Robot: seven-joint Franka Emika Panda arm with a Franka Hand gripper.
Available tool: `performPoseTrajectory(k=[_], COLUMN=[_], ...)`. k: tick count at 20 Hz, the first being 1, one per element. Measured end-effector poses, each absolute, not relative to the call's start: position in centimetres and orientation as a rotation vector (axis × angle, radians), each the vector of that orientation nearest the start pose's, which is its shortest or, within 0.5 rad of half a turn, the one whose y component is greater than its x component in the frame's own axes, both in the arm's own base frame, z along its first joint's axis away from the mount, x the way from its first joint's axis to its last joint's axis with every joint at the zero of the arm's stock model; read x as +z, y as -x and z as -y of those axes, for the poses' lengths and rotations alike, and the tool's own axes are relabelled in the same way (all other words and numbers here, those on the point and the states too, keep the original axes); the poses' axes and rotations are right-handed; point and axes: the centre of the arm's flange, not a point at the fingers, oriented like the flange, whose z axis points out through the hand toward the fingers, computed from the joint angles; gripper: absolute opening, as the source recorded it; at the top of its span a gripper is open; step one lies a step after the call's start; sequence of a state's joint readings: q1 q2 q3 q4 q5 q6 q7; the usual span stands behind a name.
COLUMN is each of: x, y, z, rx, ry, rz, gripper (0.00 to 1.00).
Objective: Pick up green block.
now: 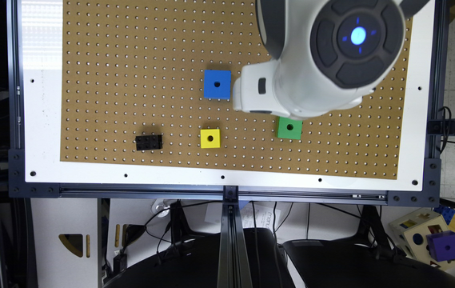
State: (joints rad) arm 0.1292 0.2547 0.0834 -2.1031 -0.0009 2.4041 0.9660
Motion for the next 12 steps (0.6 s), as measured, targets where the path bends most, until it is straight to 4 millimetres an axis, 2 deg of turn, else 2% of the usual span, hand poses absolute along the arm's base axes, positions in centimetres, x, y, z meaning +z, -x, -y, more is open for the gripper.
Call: performPoseTrajectory(k=[2,8,12], x=[30.1,26.8,27.1], y=[-56.9,-57.0,-57.6], z=[-12.2,-12.5,-14.2], rx=[-0.040,-0.010,-0.021], ry=[2.881,2.887,2.873], rz=[-1.143,-1.143,-1.133], gripper=[1.00,1.00,1.00])
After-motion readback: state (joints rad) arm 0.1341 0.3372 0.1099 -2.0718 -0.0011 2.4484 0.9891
